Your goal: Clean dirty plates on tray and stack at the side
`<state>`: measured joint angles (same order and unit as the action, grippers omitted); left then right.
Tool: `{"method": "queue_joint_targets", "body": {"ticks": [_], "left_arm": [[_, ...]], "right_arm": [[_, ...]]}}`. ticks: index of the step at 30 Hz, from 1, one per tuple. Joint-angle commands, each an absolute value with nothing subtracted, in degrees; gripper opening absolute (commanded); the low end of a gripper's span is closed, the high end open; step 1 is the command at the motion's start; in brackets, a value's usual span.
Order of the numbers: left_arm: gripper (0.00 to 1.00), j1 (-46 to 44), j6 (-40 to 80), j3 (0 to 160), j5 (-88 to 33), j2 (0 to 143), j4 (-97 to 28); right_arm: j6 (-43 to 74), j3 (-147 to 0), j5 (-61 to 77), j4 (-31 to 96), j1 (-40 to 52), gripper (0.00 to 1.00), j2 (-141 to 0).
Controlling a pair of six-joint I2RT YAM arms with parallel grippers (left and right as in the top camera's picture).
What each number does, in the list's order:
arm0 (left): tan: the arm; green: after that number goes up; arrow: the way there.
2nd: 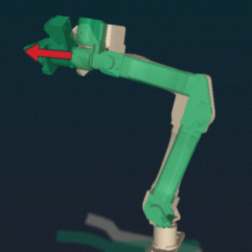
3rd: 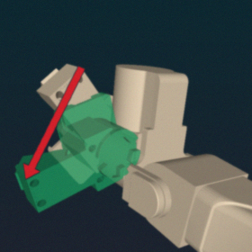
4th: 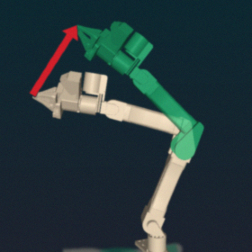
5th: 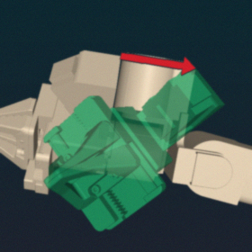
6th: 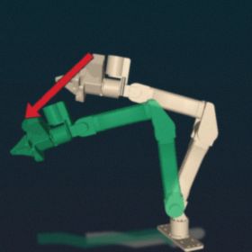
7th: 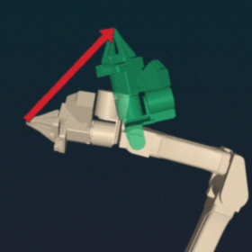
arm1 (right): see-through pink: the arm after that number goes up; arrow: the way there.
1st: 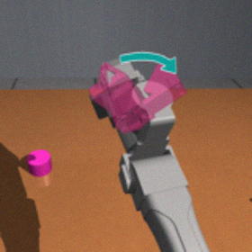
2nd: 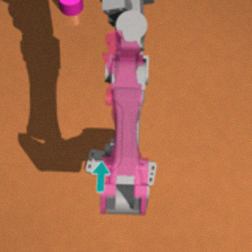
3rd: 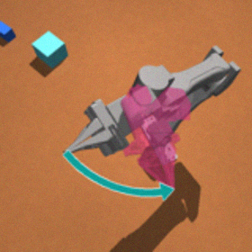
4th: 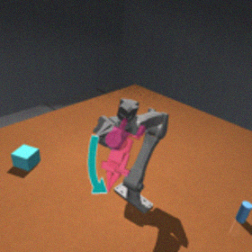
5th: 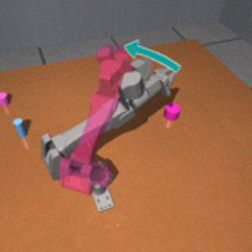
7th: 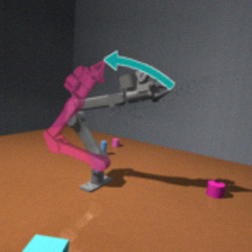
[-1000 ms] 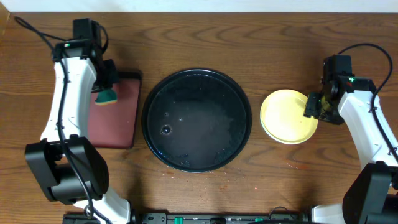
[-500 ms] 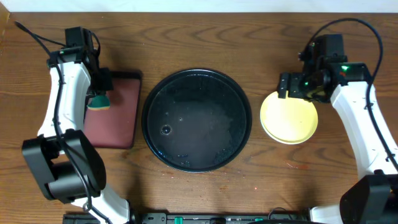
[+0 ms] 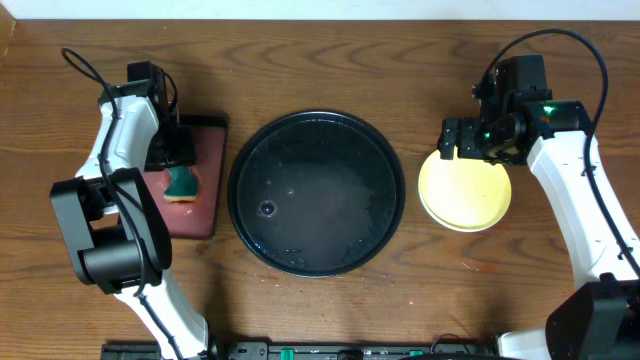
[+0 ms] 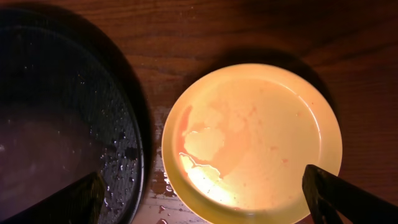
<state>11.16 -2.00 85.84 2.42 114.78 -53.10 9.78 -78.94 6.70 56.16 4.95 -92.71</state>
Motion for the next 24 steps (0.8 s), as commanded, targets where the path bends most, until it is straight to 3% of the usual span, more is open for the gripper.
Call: {"method": "queue_joint_targets", "body": {"ticks": [1, 17, 24], "left_arm": [[0.74, 11.44, -0.36, 85.6, 1.91, 114.52, -53.43], [0.75, 11.44, 1.13, 85.6, 1.93, 114.45, -53.87], [0.76, 11.44, 1.13, 85.6, 1.91, 114.45, -53.87]], "right_arm": [[9.13, -79.72, 8.4, 56.14, 5.3, 0.99, -91.98], [12.43, -97.19, 12.36, 67.59, 5.32, 0.99, -86.87], [16.67, -97.54, 16.64, 68.42, 5.34, 0.99, -81.01]]}}
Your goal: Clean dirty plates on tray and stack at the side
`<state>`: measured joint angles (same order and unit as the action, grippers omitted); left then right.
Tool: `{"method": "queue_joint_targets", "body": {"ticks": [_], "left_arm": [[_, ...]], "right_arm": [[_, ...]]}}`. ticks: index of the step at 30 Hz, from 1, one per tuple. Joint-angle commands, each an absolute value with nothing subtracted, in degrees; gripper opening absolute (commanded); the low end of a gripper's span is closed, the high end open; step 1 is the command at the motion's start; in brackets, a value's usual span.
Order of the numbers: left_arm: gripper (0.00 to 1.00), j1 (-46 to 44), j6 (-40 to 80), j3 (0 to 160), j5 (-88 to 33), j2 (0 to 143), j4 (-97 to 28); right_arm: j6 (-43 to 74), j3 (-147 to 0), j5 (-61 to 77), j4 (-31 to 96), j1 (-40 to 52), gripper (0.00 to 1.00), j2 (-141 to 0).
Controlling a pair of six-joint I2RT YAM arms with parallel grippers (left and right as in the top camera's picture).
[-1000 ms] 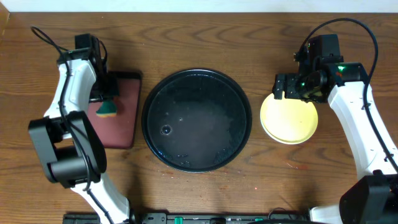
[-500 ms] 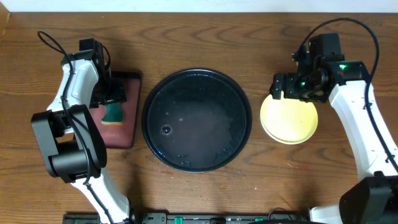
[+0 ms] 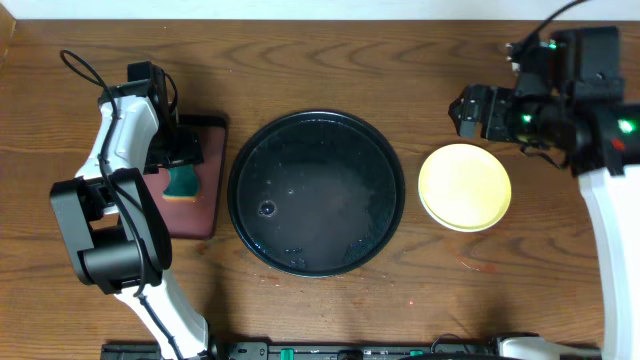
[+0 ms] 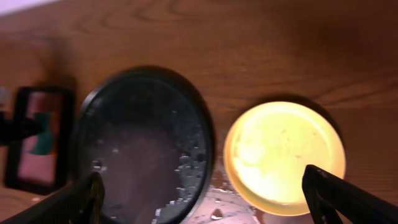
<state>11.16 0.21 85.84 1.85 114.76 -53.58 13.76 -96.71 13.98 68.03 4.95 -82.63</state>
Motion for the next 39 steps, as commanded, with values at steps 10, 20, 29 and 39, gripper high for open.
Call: {"method": "queue_joint_targets", "body": {"ticks": [10, 20, 29, 39], "left_arm": [[0.76, 11.44, 1.15, 85.6, 1.93, 114.45, -53.87], [0.76, 11.44, 1.13, 85.6, 1.93, 114.45, -53.87], [0.76, 11.44, 1.15, 85.6, 1.93, 114.45, -53.87], [0.76, 11.44, 1.15, 85.6, 1.93, 114.45, -53.87]], "right_arm": [[13.89, -97.51, -0.67, 70.7, 4.93, 0.99, -75.09], [5.93, -77.82, -2.76, 56.34, 4.8, 0.99, -54.83], [4.12, -41.15, -1.83, 28.84, 4.82, 0.99, -29.12], [4.16, -15.9, 1.74, 11.73, 4.82, 0.99, -11.86]]}}
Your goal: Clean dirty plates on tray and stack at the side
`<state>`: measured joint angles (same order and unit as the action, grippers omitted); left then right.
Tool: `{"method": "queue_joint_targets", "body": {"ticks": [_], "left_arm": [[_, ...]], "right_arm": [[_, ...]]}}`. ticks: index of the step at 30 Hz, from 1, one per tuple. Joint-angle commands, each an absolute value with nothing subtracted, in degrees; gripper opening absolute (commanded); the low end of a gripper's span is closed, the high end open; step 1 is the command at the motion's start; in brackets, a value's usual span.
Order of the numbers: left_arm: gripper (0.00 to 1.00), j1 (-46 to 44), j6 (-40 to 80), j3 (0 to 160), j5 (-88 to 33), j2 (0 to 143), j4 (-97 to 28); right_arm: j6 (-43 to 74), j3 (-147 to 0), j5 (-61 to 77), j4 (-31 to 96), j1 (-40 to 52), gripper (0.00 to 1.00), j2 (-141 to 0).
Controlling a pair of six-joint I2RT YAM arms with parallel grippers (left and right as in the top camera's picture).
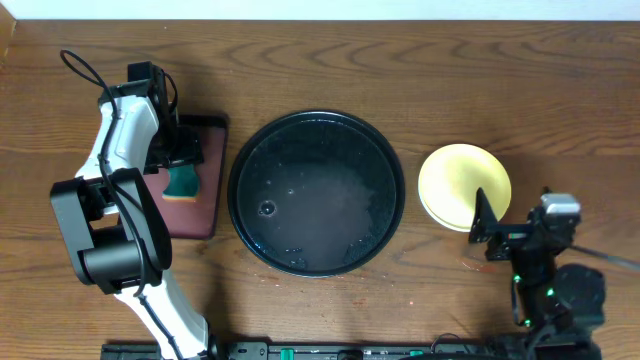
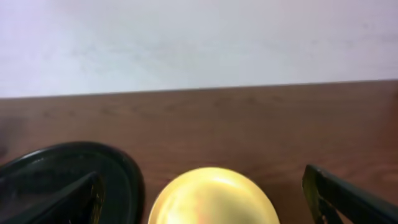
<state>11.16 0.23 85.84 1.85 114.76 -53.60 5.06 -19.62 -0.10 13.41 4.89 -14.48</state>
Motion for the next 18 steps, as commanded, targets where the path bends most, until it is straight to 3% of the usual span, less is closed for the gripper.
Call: {"method": "queue_joint_targets", "body": {"ticks": [1, 12, 18], "left_arm": [[0.76, 11.44, 1.15, 85.6, 1.93, 114.45, -53.87], [0.76, 11.44, 1.15, 85.6, 1.93, 114.45, -53.87], [0.76, 11.44, 1.15, 85.6, 1.93, 114.45, -53.87]], "right_arm": [[4.16, -14.33, 2.02, 10.57, 4.82, 0.99, -11.07], [4.21, -0.38, 3.51, -0.25, 4.82, 0.99, -4.45], [3.92, -0.32, 3.05, 4.19, 4.97, 0.99, -1.1]]}}
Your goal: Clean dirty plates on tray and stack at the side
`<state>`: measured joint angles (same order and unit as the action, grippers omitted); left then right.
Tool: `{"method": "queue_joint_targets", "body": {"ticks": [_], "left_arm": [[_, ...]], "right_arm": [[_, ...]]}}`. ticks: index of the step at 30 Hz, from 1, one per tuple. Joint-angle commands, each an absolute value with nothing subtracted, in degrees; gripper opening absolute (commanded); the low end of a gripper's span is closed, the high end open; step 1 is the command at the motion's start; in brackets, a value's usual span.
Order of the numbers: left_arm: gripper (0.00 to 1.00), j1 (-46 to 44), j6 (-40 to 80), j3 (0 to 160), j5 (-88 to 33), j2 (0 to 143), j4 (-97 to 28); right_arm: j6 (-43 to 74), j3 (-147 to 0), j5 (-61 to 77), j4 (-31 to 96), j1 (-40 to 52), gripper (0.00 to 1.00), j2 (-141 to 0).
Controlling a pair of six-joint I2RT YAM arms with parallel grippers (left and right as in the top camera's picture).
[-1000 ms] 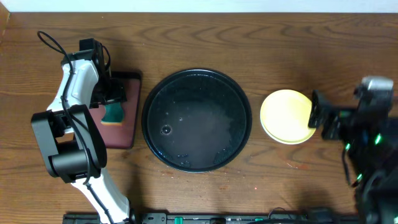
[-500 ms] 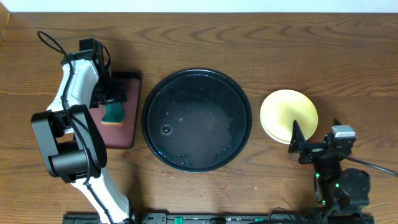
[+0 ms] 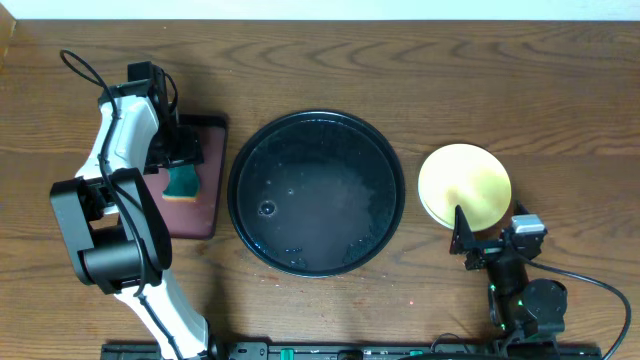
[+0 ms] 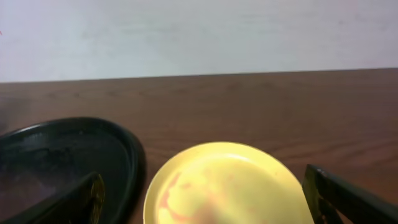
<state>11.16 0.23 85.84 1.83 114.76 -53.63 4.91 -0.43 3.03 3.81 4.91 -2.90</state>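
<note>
A yellow plate (image 3: 464, 186) lies on the bare wood just right of the round black tray (image 3: 262, 150), which holds only a film of water. In the right wrist view the yellow plate (image 4: 227, 183) shows faint reddish streaks. My right gripper (image 3: 487, 232) sits low at the plate's near edge, facing the far wall. It is open (image 4: 208, 214), its fingers wide apart and nothing between them. My left gripper (image 3: 175, 150) hovers over a green sponge (image 3: 183, 182); its jaws are too dark to read.
The sponge lies on a dark red rectangular mat (image 3: 205, 205) left of the tray. The black tray (image 4: 118, 155) has a raised rim close to the plate's left edge. Bare wooden tabletop (image 3: 420, 70) stretches behind to a pale wall.
My right gripper has shifted a little left and nearer the plate's front edge, so the plate looks larger in the wrist view. It stays open. The left arm has not moved.
My right gripper was open close above the yellow plate beside the tray. Then it was higher and further right, with plate and tray both in view. Later it was low at the table's front, facing the wall, and now sits just before the plate.
</note>
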Motion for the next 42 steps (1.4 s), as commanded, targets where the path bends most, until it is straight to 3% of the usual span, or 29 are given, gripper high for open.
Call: {"method": "queue_joint_targets", "body": {"ticks": [1, 37, 42], "left_arm": [[0.76, 11.44, 1.15, 85.6, 1.93, 114.45, -53.87], [0.77, 11.46, 1.13, 85.6, 4.21, 112.57, -53.93], [0.77, 10.9, 1.15, 83.74, -1.8, 104.09, -44.36]], "right_arm": [[3.95, -0.32, 3.07, 4.12, 4.97, 0.99, -0.45], [4.19, -0.32, 3.27, 4.08, 4.97, 0.99, -0.32], [4.19, -0.32, 3.27, 4.08, 4.97, 0.99, -0.32]]}}
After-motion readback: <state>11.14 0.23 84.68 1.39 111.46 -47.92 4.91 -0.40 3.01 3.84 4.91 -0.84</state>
